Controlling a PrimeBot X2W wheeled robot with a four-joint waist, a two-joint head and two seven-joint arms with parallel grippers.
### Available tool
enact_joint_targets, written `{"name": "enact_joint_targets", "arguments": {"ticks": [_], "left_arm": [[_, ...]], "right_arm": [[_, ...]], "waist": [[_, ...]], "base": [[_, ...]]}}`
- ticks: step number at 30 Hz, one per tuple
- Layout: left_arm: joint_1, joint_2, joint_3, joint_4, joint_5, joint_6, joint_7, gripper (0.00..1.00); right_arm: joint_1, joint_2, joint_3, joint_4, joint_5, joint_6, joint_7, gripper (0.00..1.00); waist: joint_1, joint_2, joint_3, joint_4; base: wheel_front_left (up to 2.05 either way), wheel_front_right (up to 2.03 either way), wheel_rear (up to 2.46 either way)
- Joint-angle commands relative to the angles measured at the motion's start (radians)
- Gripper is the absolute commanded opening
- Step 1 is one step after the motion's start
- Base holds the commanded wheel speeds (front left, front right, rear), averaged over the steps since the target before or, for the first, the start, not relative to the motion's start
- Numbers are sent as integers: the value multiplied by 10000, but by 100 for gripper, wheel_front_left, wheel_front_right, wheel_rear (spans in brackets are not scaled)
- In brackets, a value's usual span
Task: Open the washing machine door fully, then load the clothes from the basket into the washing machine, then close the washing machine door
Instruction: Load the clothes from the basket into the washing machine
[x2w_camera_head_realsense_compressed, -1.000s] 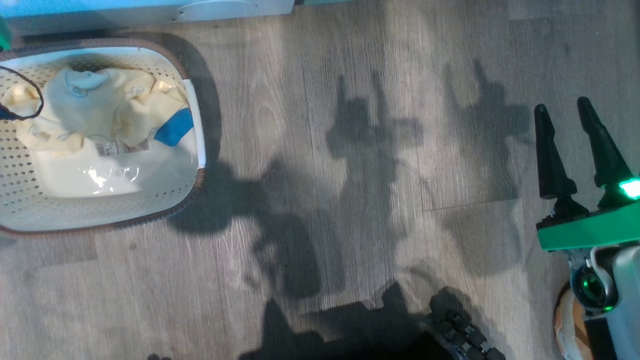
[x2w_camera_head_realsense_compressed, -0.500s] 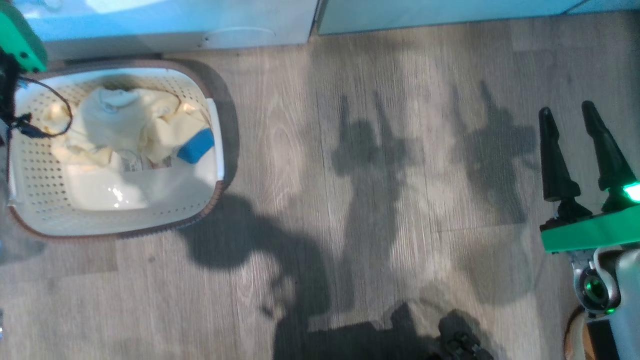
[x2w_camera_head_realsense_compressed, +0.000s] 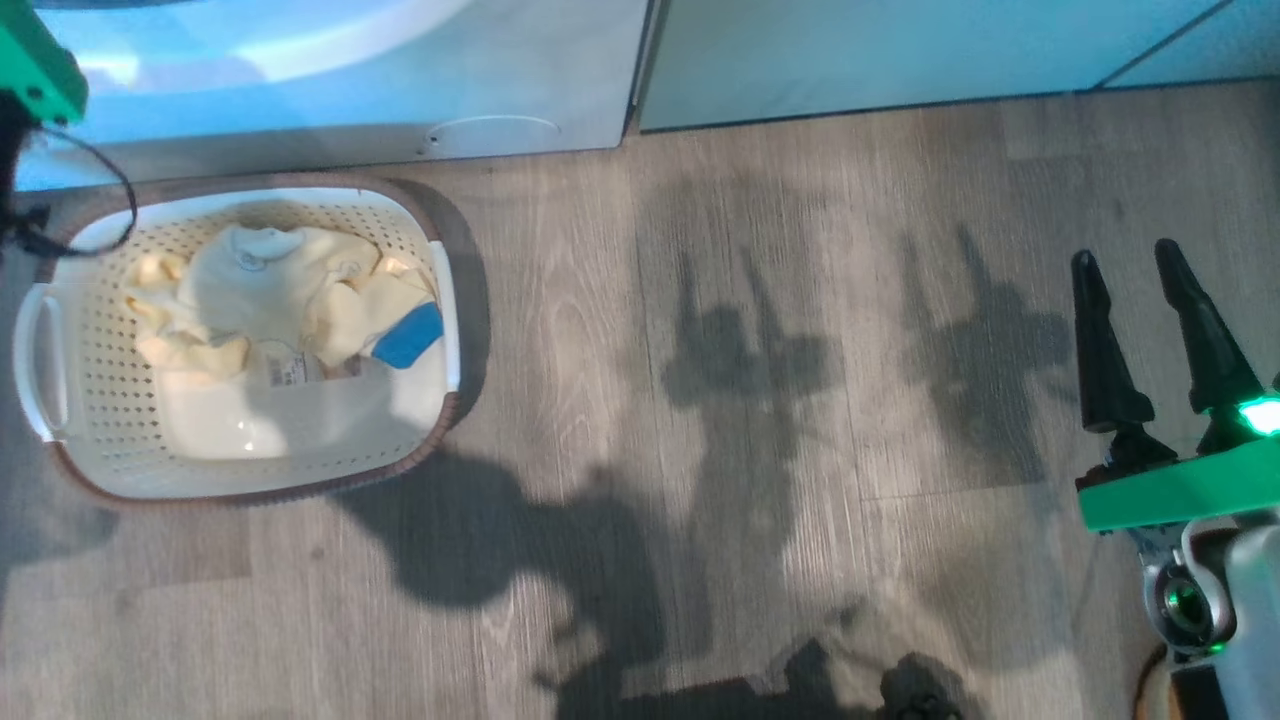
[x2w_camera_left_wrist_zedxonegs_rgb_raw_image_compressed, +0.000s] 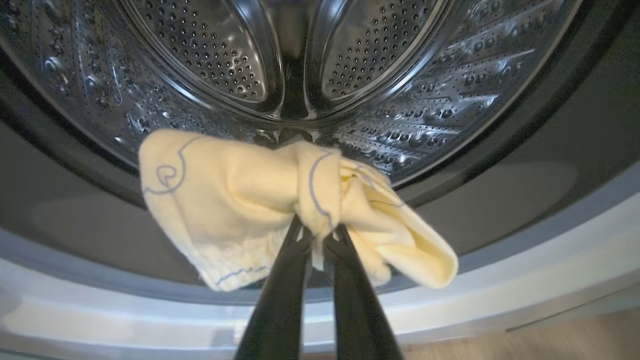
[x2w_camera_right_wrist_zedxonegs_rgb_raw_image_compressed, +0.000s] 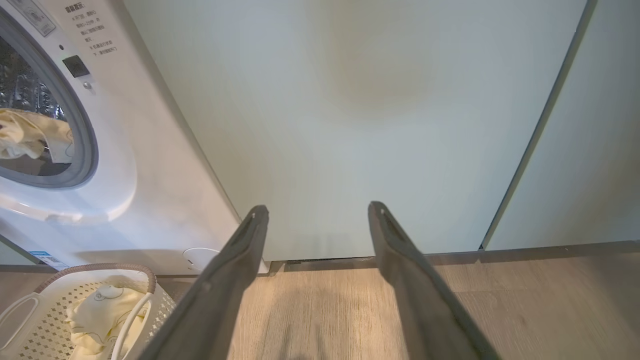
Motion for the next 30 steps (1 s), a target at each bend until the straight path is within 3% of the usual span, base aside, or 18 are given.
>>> {"name": "enact_joint_targets", "arguments": {"ticks": [1, 13, 21, 30], "left_arm": [[-805, 673, 221, -319, -68, -7, 22, 0], [-3782, 794, 207, 373, 88, 193, 225, 0], [-5880, 856, 127, 1199, 481, 540, -515, 0], [-6879, 524, 315, 1471, 593, 918, -1577, 0]], "right_arm": [[23, -135, 178, -331, 67, 2, -67, 100], [-594, 128, 413, -458, 150, 2, -67, 100], [-1016, 318, 592, -440, 222, 2, -67, 100], [-1199, 424, 654, -372, 254, 2, -67, 100]], "waist": [[1, 0, 196, -94], [1, 0, 1771, -712], [1, 0, 2794, -1130], [1, 0, 3157, -1274]], "base": [[0, 0, 0], [0, 0, 0], [0, 0, 0], [0, 0, 0]]}}
